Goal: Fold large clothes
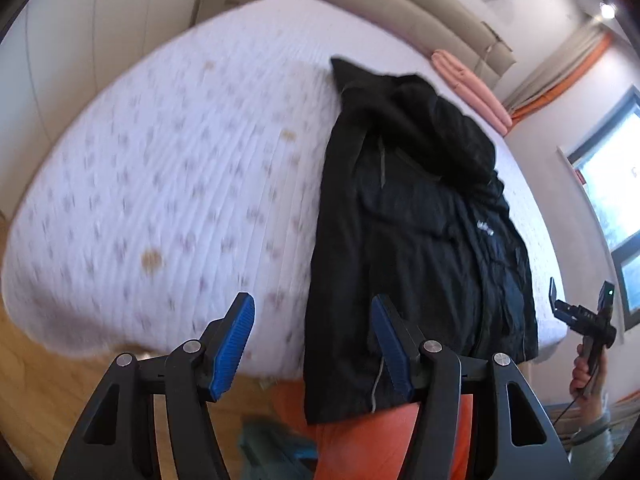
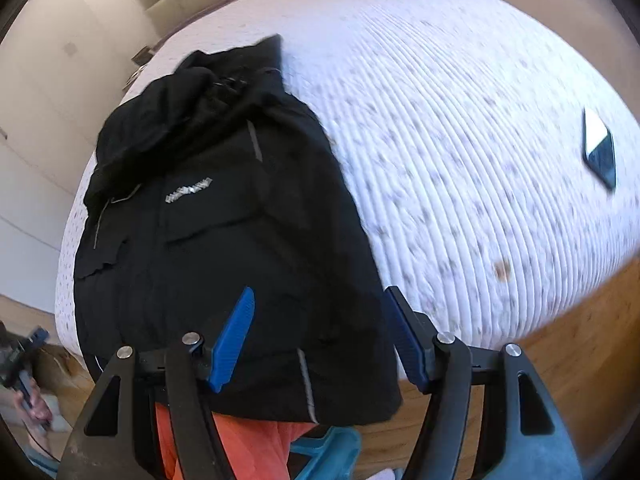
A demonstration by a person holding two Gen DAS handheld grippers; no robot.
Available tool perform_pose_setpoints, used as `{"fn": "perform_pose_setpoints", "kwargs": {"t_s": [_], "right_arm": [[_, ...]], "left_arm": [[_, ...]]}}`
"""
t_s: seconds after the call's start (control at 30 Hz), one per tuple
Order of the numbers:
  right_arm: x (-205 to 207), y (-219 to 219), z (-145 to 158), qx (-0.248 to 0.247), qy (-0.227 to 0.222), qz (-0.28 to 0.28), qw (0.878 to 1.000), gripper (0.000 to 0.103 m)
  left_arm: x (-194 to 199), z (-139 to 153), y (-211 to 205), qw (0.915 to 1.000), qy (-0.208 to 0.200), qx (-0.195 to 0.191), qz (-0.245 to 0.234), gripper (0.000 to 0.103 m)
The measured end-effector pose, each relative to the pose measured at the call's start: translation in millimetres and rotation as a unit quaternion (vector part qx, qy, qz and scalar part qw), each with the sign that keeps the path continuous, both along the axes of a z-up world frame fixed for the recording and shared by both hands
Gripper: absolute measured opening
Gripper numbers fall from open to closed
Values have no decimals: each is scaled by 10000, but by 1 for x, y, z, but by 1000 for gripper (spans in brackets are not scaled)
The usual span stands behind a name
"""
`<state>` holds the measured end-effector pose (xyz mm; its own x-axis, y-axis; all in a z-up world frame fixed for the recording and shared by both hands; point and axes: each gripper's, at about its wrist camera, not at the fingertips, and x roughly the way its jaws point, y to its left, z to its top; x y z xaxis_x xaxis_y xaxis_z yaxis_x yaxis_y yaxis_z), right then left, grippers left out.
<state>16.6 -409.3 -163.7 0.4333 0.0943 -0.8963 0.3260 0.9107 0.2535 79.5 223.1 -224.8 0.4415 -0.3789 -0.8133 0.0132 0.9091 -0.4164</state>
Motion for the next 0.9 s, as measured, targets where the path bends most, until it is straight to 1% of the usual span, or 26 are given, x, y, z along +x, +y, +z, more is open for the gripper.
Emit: {"fn": "perform_pose_setpoints", "kwargs": {"t_s": [0.13,0.2,0.33,0.4,0.53,0.77,0.9], "right_arm": [[-9,-13,-21,160,147,-146,9997,70],[-13,-17,-30,236,203,-183,9993,70],[-17,-22,-42,283,283,-153,9991,70],[-20,-23,-50,323,335,-111,9989,70],[-21,-23,-68,452,472,-35,9979,70],[-21,-23,-92,732,639,96,9952,70],[-25,-18,-97,972,620,284,9929,70]], "left_arm": [[-9,-32,-5,9989,364,-292,-21,63],[-12,-46,-11,9978,548,-361,-90,63],[-16,-65,-22,9947,803,-541,-335,63],[-18,-73,-29,9935,911,-535,-432,63],[-20,-90,-42,9907,1066,-635,-554,63],[-15,-111,-52,9867,1252,-947,-431,63],[-15,-112,-55,9856,1262,-1043,-432,63]]}}
